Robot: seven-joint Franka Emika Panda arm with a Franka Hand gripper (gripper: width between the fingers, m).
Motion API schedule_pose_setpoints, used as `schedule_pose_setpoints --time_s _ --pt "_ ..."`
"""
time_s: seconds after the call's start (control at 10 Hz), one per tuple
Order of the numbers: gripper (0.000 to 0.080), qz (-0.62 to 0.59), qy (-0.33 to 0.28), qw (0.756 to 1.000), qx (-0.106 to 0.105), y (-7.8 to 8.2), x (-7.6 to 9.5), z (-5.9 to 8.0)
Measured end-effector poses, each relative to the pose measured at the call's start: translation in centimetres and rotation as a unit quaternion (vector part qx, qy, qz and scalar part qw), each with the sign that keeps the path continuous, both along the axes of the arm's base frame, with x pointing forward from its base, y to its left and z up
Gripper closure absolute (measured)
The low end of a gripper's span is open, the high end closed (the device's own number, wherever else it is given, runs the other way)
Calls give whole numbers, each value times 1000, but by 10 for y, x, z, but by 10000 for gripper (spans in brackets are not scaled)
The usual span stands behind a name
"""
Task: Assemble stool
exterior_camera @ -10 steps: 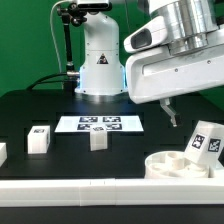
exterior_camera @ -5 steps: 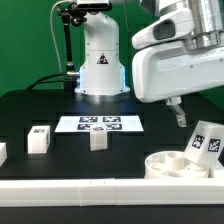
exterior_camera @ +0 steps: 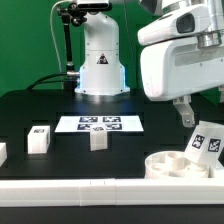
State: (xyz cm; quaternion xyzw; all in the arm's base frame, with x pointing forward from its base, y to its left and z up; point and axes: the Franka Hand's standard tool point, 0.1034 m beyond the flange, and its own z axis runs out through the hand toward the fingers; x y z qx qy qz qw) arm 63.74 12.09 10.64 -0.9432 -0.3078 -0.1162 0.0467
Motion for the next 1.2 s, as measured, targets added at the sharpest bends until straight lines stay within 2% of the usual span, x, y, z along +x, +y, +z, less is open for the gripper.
schedule_pose_setpoints --time_s 0.3,0.7,0.9,1.0,1.2 --pt "151 142 -24 989 -43 4 -1 -1" --pt "151 310 -45 946 -88 0 -1 -3" --pt "151 352 -50 930 -99 -4 -1 -3" --pt "151 377 -53 919 -107 -4 -1 -4" --pt "151 471 -61 870 -131 -3 -3 -12"
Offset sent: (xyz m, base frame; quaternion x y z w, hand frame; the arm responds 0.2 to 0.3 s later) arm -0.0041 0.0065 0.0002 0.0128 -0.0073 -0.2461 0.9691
